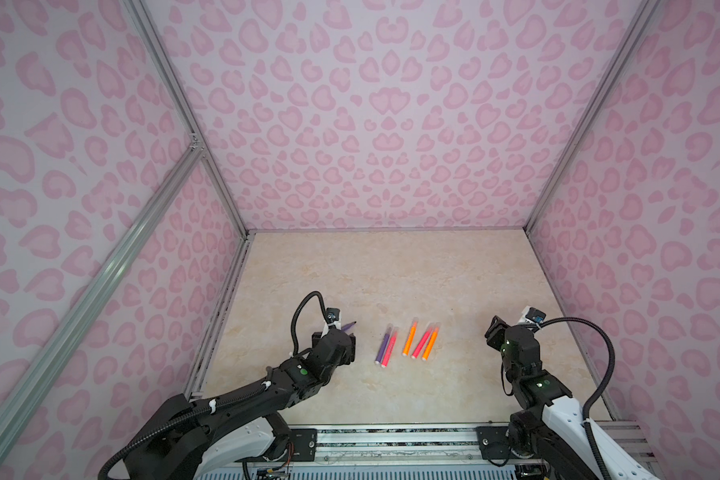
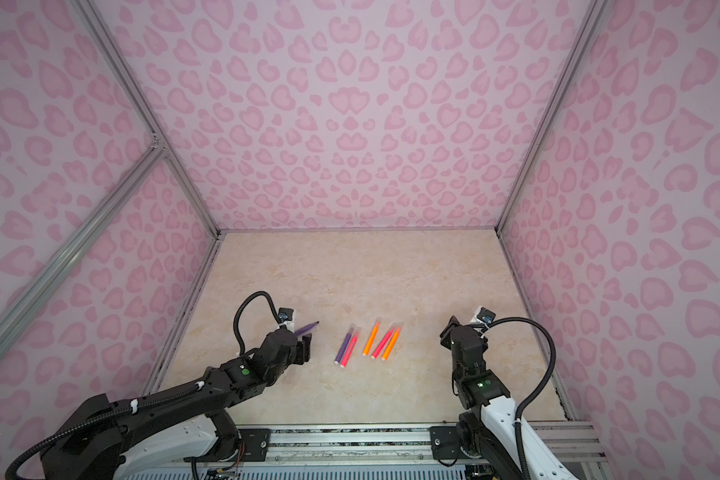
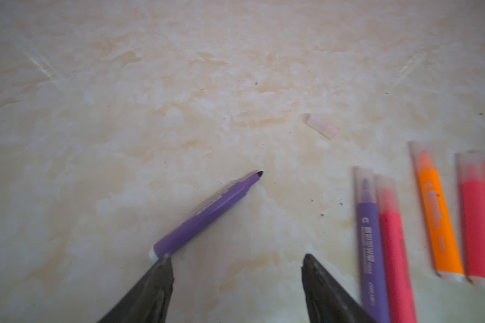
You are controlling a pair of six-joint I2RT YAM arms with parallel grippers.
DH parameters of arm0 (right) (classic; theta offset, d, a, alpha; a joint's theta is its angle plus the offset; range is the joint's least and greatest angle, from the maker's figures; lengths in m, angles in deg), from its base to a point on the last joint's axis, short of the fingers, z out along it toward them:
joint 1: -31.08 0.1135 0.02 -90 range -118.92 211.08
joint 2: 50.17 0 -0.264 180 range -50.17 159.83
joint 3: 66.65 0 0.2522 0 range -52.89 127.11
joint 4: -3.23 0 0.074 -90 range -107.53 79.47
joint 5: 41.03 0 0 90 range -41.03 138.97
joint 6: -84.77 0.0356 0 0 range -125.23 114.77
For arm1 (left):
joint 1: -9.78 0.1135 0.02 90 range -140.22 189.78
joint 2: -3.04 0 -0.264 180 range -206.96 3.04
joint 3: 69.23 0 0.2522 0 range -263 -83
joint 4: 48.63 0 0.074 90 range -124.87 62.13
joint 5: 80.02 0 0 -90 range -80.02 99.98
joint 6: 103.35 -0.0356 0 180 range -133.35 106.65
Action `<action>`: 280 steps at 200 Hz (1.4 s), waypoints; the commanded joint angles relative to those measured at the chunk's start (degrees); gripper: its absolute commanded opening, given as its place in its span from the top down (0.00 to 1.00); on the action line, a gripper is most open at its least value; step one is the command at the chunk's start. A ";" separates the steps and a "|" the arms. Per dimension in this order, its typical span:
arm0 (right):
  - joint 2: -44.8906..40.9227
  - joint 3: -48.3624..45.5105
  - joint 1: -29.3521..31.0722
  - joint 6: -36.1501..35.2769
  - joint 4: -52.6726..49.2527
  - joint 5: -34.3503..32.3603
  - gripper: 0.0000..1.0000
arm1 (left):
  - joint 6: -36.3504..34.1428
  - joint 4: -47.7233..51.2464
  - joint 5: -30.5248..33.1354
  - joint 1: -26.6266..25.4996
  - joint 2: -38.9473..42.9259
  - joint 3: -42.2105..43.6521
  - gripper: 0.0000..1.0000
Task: Insert the pens into the pen caps
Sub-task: 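Lower the left gripper onto the thin purple marker on the table and grasp it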
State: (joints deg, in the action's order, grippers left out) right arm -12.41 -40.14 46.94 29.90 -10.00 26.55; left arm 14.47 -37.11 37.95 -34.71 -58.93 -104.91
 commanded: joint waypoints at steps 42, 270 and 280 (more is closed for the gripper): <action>-0.12 0.00 0.05 -0.63 1.25 0.77 0.35 | 1.56 0.39 0.14 4.42 -7.85 -4.16 0.24; -0.83 -0.33 0.14 -0.70 1.31 1.12 0.35 | -0.89 1.57 -14.71 4.71 -25.65 -12.75 0.58; -0.92 -0.33 0.12 -0.69 1.32 1.14 0.35 | -0.06 1.88 -13.44 4.76 -26.33 -13.06 0.58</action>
State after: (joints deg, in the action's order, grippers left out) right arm -13.20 -40.16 47.07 29.68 -9.52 27.60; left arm 12.56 -36.32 21.47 -29.99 -83.76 -117.32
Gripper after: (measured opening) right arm 0.654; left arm 0.419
